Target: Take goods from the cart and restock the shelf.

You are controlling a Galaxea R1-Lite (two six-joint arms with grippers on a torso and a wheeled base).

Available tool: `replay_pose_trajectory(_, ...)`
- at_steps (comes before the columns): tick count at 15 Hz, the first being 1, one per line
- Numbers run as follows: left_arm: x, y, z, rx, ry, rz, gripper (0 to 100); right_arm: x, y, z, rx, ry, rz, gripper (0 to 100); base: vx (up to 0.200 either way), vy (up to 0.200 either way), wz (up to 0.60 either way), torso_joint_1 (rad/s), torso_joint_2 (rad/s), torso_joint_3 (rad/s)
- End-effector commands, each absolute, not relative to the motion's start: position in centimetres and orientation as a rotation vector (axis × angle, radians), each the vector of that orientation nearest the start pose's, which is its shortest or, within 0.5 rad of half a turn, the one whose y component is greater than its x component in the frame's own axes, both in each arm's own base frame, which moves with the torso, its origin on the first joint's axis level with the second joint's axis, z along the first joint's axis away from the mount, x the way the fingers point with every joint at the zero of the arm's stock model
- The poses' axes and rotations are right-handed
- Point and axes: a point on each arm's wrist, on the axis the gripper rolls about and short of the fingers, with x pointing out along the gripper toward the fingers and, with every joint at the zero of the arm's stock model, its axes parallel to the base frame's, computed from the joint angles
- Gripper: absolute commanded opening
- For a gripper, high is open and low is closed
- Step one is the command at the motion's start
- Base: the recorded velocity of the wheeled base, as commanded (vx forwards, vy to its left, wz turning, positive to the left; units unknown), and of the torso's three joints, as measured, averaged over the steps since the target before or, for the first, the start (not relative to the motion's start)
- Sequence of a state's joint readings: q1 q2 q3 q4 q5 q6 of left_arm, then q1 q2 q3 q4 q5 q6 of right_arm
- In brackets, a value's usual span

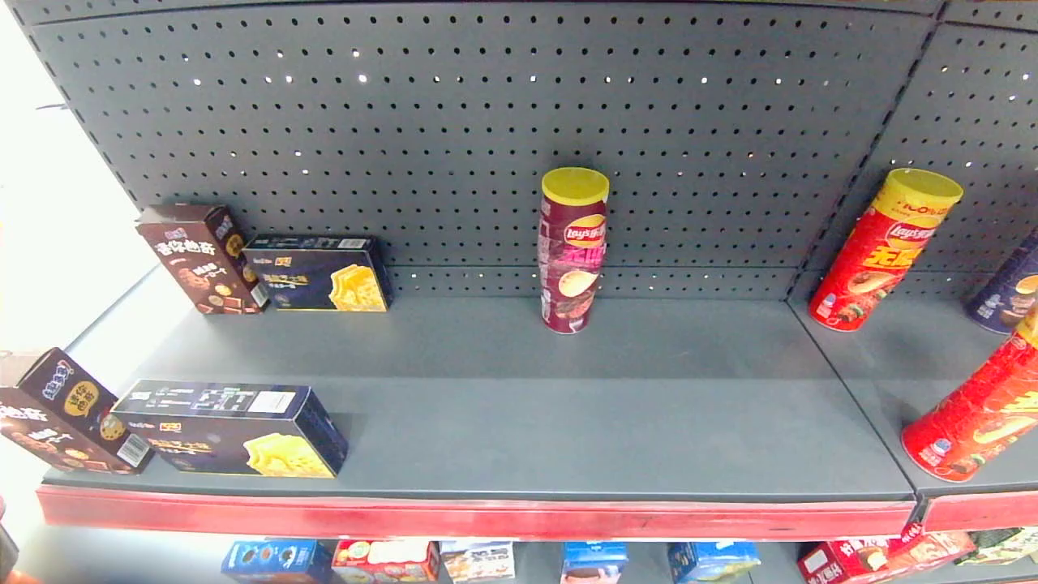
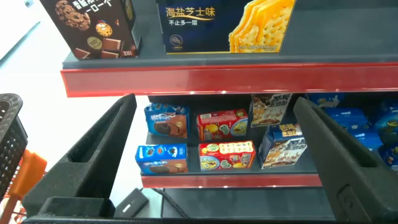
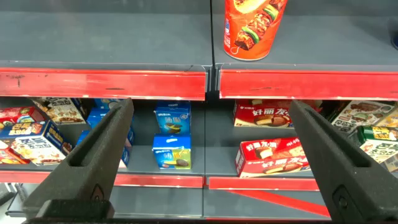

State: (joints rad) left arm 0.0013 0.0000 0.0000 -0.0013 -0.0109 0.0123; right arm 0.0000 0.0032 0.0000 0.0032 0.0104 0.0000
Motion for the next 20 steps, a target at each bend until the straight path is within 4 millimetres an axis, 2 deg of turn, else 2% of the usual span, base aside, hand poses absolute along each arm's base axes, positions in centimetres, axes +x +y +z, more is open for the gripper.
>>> replay_pose_trajectory(1,-2.28,-0.03,7.56,0.012,-0.002,-0.009,100,-2.25,0.02,7.53,0.000,0.008,0.011,100,0.000,0.000,0.00,0.000,0.00,0.000)
replay_pose_trajectory(6,-2.28,-0.03,7.55,0.012,0.000,-0.011,100,-2.25,0.02,7.53,0.000,0.008,0.012,100,0.000,0.000,0.00,0.000,0.00,0.000)
replay_pose_trajectory(18,-2.27,-0.03,7.55,0.012,0.001,-0.011,100,-2.25,0.02,7.53,0.002,0.008,0.011,100,0.000,0.000,0.60,0.004,0.00,0.002)
replay_pose_trajectory(20,-2.27,-0.03,7.55,0.012,0.001,-0.011,100,-2.25,0.02,7.54,0.003,0.006,0.008,100,0.000,0.000,0.00,0.000,0.00,0.000)
